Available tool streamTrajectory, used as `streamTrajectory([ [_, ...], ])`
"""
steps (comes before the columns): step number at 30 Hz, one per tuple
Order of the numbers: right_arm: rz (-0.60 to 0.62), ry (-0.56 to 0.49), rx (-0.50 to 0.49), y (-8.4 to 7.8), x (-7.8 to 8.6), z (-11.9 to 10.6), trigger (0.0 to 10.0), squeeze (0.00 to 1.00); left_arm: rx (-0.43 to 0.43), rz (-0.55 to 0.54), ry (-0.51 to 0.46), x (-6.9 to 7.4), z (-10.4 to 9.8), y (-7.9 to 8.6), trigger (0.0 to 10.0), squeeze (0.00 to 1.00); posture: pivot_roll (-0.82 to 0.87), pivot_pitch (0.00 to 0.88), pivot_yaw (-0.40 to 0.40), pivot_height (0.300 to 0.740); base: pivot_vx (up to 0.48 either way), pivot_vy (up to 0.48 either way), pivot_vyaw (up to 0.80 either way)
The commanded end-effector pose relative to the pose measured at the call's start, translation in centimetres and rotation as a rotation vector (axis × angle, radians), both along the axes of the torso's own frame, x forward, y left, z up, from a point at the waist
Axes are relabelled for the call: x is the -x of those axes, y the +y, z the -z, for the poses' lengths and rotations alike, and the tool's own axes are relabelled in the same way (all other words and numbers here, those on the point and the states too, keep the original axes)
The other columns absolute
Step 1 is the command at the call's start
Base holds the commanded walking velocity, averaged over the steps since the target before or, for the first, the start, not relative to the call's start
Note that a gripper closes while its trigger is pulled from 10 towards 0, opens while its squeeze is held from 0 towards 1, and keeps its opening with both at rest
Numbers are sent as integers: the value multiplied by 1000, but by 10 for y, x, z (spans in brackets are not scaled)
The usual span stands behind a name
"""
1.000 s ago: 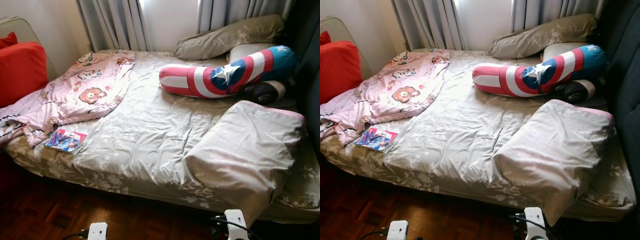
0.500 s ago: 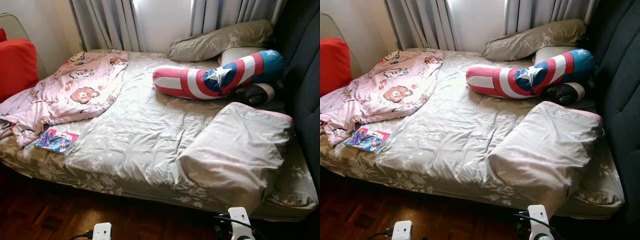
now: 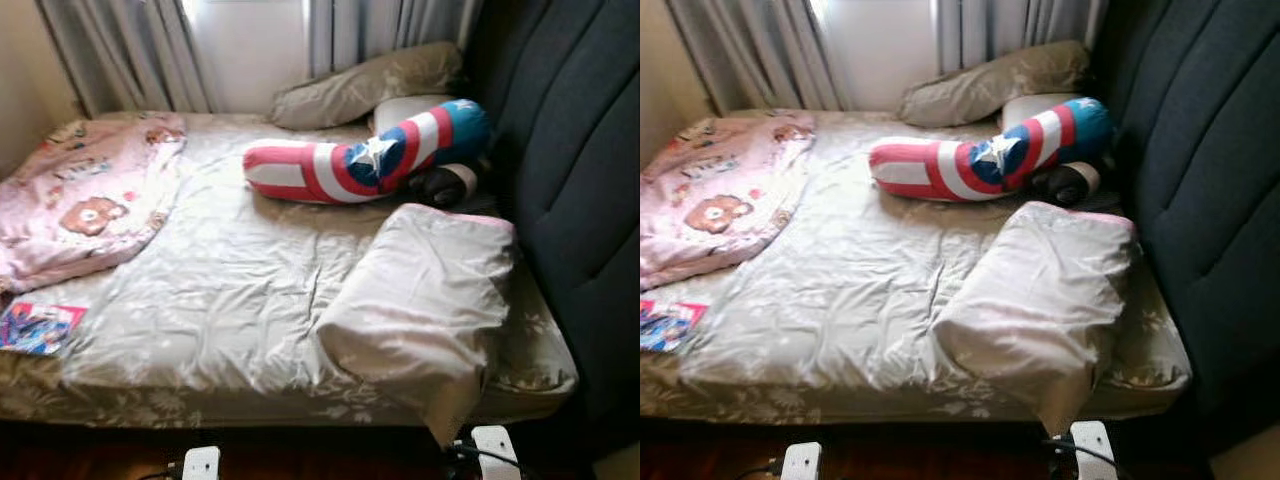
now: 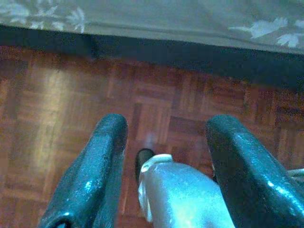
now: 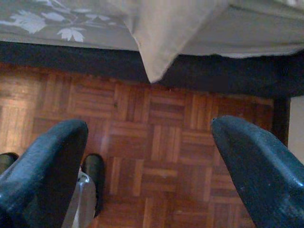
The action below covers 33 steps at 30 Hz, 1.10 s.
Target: Clean up the room
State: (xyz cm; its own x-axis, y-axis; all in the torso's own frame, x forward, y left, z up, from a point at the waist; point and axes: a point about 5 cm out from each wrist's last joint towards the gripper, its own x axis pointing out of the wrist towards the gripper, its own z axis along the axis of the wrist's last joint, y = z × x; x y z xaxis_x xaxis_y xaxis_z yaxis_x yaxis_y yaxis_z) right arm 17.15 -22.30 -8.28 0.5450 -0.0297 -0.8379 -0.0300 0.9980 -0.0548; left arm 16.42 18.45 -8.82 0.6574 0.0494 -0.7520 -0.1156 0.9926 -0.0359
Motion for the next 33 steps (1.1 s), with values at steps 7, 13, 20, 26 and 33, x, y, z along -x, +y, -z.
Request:
streamTrajectory([
  [7,-9,-12,-19,14,-5,1,10000,0,1,-17,17,11,3,6,10000,0,-4,0,7,713,287,0,0],
  [13,-10,3,-33,22,-2,4,10000,0,0,-11,16,10,3,7,10000,0,-4,0,12,713,287,0,-589],
  [20,-9,3,-28,22,-1,4,10000,0,-10,-7,14,8,2,8,10000,0,2,0,12,713,230,0,-706],
  [26,13,-17,-24,13,0,2,10000,0,-20,-10,18,9,2,10,10000,0,8,0,14,713,0,0,0],
  [33,16,-131,-67,8,-23,-11,10000,0,-39,-27,-50,2,-4,20,10000,0,11,0,23,713,0,0,0],
])
